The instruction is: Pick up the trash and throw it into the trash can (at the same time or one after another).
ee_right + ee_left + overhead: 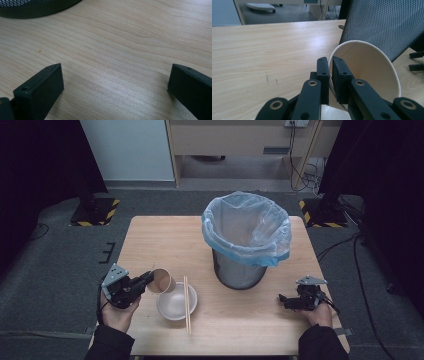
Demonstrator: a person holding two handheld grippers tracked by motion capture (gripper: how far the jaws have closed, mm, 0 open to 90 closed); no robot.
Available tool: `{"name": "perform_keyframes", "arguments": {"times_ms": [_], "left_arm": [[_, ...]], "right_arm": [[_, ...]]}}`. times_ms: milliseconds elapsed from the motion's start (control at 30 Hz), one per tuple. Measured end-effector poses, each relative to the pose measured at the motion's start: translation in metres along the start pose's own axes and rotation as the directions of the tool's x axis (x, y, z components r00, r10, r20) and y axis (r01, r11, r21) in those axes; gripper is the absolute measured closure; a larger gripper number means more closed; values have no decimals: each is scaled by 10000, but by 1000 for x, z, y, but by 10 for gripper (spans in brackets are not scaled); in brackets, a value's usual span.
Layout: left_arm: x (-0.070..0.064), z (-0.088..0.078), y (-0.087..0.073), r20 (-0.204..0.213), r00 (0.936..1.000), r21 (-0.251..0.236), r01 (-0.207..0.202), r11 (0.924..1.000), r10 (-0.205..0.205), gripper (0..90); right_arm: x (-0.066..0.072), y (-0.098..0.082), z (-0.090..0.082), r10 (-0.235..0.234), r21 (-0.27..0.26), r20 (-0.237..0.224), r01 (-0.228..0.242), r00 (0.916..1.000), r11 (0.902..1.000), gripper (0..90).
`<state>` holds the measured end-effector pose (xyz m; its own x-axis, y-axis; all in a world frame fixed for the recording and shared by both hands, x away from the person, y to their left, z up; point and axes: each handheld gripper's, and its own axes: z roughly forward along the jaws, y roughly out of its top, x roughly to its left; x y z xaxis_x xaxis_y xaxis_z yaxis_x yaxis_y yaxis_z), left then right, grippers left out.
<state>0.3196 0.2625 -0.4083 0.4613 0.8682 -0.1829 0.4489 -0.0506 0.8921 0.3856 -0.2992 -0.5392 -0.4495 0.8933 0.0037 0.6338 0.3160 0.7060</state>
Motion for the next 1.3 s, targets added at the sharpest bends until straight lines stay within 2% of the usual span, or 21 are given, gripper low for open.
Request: {"name": "perform_keyframes", "arguments": {"times_ms": [300,533,867,1133,1300], "left_arm": [[-4,-12,10,26,9999,-658,-143,9977,145,836],[-10,-26,20,96,9996,-1353,-242,9905,257,836],[-19,-33,28,298,9986,-1747,-380,9839,439,836],[-25,-43,38,497,9971,-2207,-445,9743,568,836],[-32,-48,50,625,9955,-2565,-535,9651,718,836]], "right_arm": [[0,0,0,24,-6,-12,-24,10000,10000,4],[0,0,0,14,-6,4,-14,10000,10000,4],[0,0,0,25,-10,-13,-25,10000,10000,4],[0,0,0,18,-10,-12,-18,10000,10000,4],[0,0,0,3,-5,-20,-3,10000,10000,4]]}}
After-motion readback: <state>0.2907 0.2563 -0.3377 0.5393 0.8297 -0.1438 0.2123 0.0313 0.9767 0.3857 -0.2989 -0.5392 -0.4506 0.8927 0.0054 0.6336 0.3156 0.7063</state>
